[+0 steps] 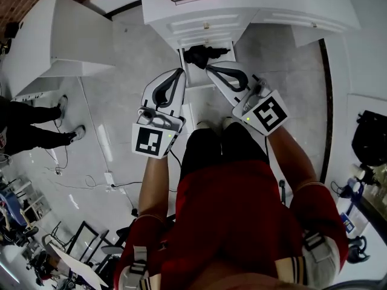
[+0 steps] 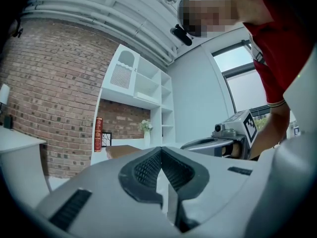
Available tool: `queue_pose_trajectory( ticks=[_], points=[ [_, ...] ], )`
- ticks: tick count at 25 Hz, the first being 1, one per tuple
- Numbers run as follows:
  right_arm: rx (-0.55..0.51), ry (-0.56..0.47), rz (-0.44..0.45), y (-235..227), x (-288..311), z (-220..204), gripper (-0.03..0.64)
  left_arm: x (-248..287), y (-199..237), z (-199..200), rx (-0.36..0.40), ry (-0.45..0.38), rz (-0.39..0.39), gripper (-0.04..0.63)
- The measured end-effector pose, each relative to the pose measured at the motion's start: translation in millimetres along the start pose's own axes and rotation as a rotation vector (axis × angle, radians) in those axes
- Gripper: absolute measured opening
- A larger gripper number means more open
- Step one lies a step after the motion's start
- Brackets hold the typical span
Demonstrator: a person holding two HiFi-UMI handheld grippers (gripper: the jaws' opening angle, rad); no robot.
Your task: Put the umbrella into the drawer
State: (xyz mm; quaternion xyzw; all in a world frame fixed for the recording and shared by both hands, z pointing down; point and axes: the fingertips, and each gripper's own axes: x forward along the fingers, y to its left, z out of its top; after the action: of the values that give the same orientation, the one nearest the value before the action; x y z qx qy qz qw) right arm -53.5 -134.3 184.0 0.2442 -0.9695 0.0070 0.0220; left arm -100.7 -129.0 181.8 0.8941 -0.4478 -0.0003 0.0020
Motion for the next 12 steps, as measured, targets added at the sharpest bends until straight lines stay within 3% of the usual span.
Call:
queue_pose_trajectory(
  ticks=[12],
  points=[
    [-0.011, -0.007, 0.004, 37, -31, 92, -0.001, -31, -30, 84, -0.021, -0.009, -0.012, 0.006]
  ],
)
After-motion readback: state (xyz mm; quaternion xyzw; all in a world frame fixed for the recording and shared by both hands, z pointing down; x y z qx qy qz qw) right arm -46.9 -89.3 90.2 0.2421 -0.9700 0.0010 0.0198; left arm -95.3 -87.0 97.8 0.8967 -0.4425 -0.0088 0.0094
